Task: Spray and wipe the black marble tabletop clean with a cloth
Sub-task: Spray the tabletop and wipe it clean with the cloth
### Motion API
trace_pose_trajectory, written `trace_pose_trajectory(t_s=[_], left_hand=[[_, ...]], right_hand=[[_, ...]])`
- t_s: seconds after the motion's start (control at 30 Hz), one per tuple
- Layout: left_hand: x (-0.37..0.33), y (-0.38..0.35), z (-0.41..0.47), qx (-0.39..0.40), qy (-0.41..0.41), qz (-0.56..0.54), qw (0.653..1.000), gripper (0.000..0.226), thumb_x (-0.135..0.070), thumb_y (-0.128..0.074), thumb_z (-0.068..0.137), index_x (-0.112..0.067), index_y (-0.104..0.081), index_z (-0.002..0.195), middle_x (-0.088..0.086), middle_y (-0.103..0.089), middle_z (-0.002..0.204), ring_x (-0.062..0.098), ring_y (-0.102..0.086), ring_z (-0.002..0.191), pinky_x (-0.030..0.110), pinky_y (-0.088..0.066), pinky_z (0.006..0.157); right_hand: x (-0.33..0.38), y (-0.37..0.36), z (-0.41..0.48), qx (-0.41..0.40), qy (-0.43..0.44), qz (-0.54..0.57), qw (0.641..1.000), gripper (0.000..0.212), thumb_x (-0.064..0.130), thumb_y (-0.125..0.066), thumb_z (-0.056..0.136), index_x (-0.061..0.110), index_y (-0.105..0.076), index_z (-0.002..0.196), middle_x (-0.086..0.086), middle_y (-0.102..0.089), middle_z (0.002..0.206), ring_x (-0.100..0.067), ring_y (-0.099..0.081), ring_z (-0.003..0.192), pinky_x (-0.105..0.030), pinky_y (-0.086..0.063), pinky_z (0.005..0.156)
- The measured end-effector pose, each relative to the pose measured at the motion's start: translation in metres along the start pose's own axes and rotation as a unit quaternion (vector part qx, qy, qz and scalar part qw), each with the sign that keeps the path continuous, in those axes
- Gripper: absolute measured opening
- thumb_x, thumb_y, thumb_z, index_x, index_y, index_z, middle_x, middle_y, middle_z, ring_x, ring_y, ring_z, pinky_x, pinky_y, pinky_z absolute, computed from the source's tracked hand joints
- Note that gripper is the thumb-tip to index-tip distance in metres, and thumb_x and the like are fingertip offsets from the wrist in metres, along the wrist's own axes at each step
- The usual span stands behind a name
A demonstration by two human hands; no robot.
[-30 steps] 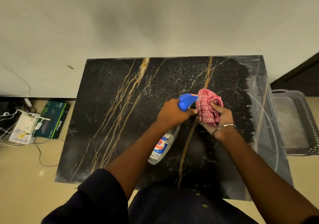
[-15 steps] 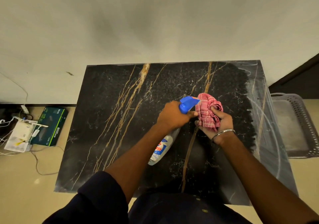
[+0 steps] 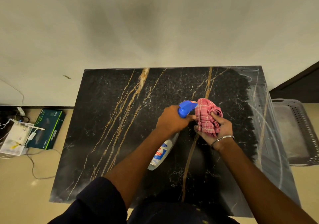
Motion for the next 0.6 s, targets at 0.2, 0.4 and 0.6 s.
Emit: trace_pose_trajectory(t_s=[0.2, 0.4, 0.6], left_hand=[[-0.003, 0.005, 0.013, -0.004, 0.009, -0.027, 1.000, 0.026, -0.039, -0.070, 0.080, -0.014, -0.060, 0.081, -0.003, -0.055, 0.060, 0.011, -0.054, 0.056, 0.030, -0.053, 0.063], [-0.003, 0.005, 0.025, -0.007, 0.019, -0.040, 0.999, 0.028, -0.036, -0.068, 0.084, -0.011, -0.062, 0.095, -0.003, -0.056, 0.063, 0.007, -0.053, 0.056, 0.021, -0.048, 0.060], [0.001, 0.005, 0.043, -0.032, 0.025, -0.055, 0.998, 0.027, -0.039, -0.067, 0.084, -0.013, -0.061, 0.084, -0.005, -0.054, 0.059, 0.002, -0.050, 0.050, 0.014, -0.043, 0.055]], right_hand=[[0.007, -0.005, 0.010, -0.001, -0.005, -0.001, 1.000, 0.034, 0.021, -0.059, 0.077, 0.006, -0.066, 0.107, -0.015, -0.066, 0.104, -0.028, -0.058, 0.091, -0.040, -0.046, 0.071], [0.059, 0.009, 0.040, -0.117, 0.063, -0.171, 0.976, 0.032, 0.016, -0.060, 0.089, 0.005, -0.062, 0.119, -0.011, -0.071, 0.104, -0.025, -0.066, 0.093, -0.042, -0.052, 0.085], [0.166, 0.003, 0.079, -0.196, 0.370, -0.690, 0.591, 0.022, 0.029, -0.056, 0.078, 0.011, -0.066, 0.086, -0.012, -0.064, 0.086, -0.030, -0.061, 0.079, -0.035, -0.049, 0.069]])
Point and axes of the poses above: each hand's wrist, its own z-axis towards the middle knuckle, its own y-axis out of the back of the hand, x = y × z, the point moved 6 cm from there along z, towards the middle knuckle
